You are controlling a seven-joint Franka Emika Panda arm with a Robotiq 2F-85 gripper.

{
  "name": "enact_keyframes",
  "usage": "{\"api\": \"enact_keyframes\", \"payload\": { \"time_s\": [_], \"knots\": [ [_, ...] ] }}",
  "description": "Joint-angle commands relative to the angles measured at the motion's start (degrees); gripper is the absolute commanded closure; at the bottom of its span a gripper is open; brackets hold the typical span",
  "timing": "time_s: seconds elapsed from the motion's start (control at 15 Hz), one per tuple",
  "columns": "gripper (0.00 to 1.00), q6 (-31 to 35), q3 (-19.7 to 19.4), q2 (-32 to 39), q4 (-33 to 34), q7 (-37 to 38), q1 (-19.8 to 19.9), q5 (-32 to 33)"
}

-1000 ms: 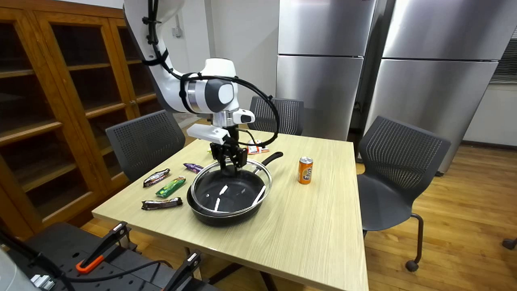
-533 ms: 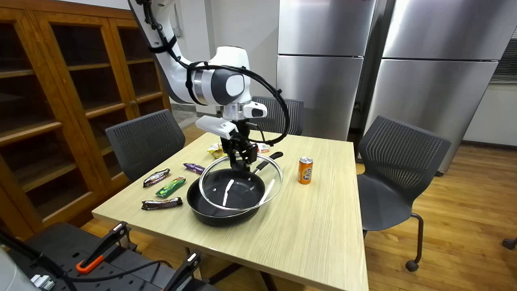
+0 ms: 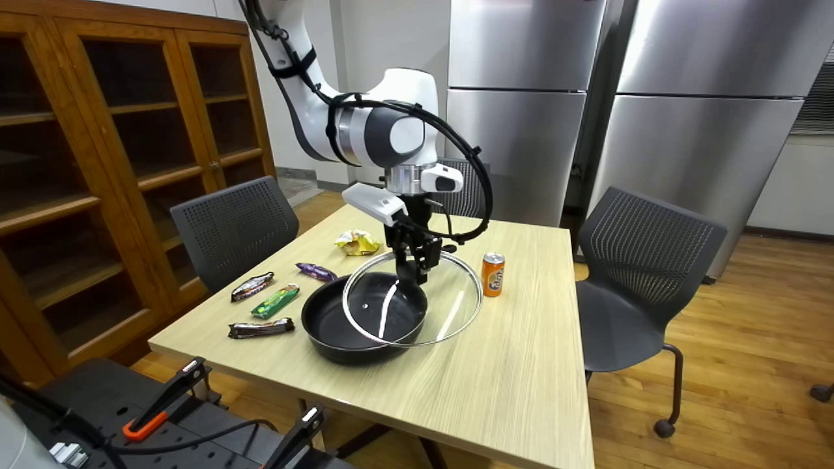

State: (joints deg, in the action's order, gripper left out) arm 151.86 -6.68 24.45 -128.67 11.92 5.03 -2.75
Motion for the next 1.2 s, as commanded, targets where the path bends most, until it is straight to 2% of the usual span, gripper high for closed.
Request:
{"api": "enact_keyframes", "payload": {
  "time_s": [0.0, 0.6, 1.13],
  "knots": [
    [0.61, -4.6, -0.3, -1.6, 1.9, -2.2, 2.4, -2.4],
    [0.61, -10.6, -3.1, 1.6, 7.4, -0.8, 5.9, -4.2],
    [0.61, -14.1, -3.7, 7.1, 13.5, -1.6, 11.1, -8.8]
  ]
}}
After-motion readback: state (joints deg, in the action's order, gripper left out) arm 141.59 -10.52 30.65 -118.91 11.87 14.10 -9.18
